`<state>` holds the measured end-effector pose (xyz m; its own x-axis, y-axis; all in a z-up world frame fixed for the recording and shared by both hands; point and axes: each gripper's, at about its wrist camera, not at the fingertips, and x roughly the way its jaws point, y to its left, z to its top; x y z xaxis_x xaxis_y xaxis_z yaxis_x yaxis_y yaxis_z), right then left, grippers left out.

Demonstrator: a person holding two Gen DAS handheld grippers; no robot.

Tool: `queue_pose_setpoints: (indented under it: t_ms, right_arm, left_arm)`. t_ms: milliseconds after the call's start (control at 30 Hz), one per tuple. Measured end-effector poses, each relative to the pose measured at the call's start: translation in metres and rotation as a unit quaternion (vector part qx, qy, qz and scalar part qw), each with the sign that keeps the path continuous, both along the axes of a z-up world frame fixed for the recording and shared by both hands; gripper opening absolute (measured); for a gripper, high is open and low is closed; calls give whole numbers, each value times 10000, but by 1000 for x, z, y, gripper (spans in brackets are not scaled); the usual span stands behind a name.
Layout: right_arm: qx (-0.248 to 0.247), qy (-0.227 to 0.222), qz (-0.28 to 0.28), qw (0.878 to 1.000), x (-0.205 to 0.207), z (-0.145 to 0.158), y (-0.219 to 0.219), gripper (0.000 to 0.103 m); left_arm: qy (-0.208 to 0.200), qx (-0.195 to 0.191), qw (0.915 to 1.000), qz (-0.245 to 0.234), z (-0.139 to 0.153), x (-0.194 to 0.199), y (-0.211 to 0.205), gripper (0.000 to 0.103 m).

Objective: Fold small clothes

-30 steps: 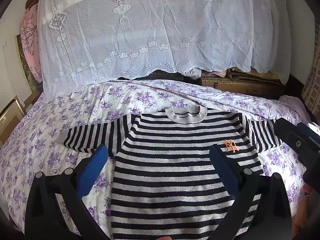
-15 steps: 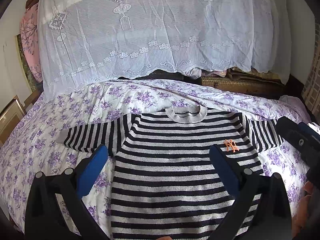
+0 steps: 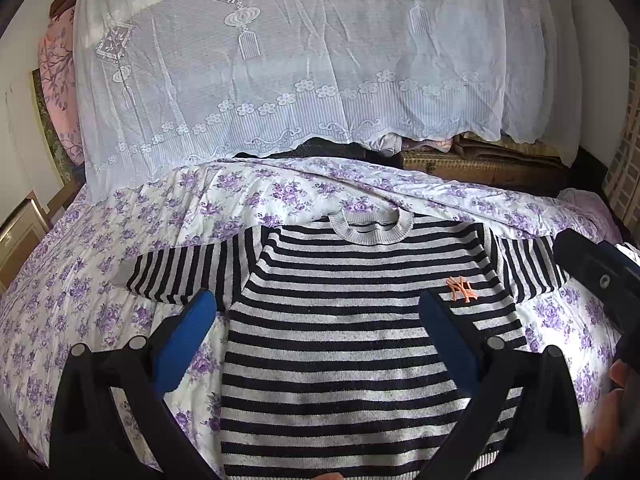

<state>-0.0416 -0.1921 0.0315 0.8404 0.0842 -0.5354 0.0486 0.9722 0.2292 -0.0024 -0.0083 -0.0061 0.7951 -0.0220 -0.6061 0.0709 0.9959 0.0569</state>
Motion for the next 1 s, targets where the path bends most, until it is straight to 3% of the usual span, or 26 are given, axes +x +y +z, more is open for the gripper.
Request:
queue_pose_setpoints:
  t_ms: [1000]
  right_arm:
    - [6, -23, -2, 10000, -1, -1, -1, 100]
  left_arm:
    - [32, 4, 10000, 1, -3, -5, -3, 99]
